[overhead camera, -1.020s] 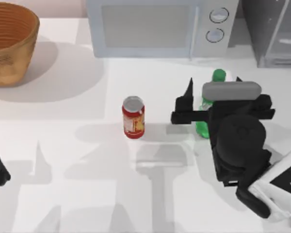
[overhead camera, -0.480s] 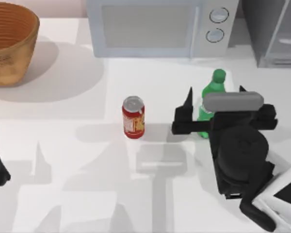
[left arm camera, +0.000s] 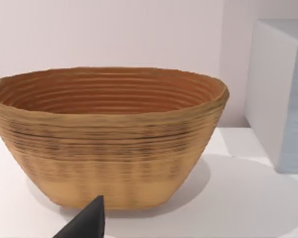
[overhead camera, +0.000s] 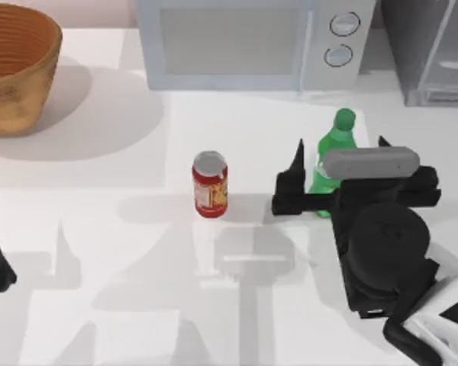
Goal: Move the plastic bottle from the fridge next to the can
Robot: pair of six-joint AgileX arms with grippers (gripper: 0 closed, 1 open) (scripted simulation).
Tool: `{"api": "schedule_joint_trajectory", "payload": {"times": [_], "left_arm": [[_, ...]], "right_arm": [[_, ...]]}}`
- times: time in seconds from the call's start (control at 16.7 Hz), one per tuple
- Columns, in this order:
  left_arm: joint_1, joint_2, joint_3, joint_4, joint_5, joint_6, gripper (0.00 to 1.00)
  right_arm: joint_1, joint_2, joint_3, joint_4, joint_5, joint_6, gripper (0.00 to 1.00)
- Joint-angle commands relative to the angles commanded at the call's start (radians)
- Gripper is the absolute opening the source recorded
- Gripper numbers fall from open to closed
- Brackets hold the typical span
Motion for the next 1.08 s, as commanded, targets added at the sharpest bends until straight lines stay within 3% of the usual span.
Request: {"api": "schedule_joint_trajectory", "payload": {"times": [0.42,1.08], "left_arm": [[0.0,0.0,0.0,0.0,0.0,0.0,1.0],[0.0,0.0,0.0,0.0,0.0,0.0,1.0]], "right_arm": [[-0.13,-0.419,-0.107,-0.275,-0.231,-0.014,1.0],[-0.583,-1.44,-0.404,-1.015,-0.633,-0.043,1.0]]}}
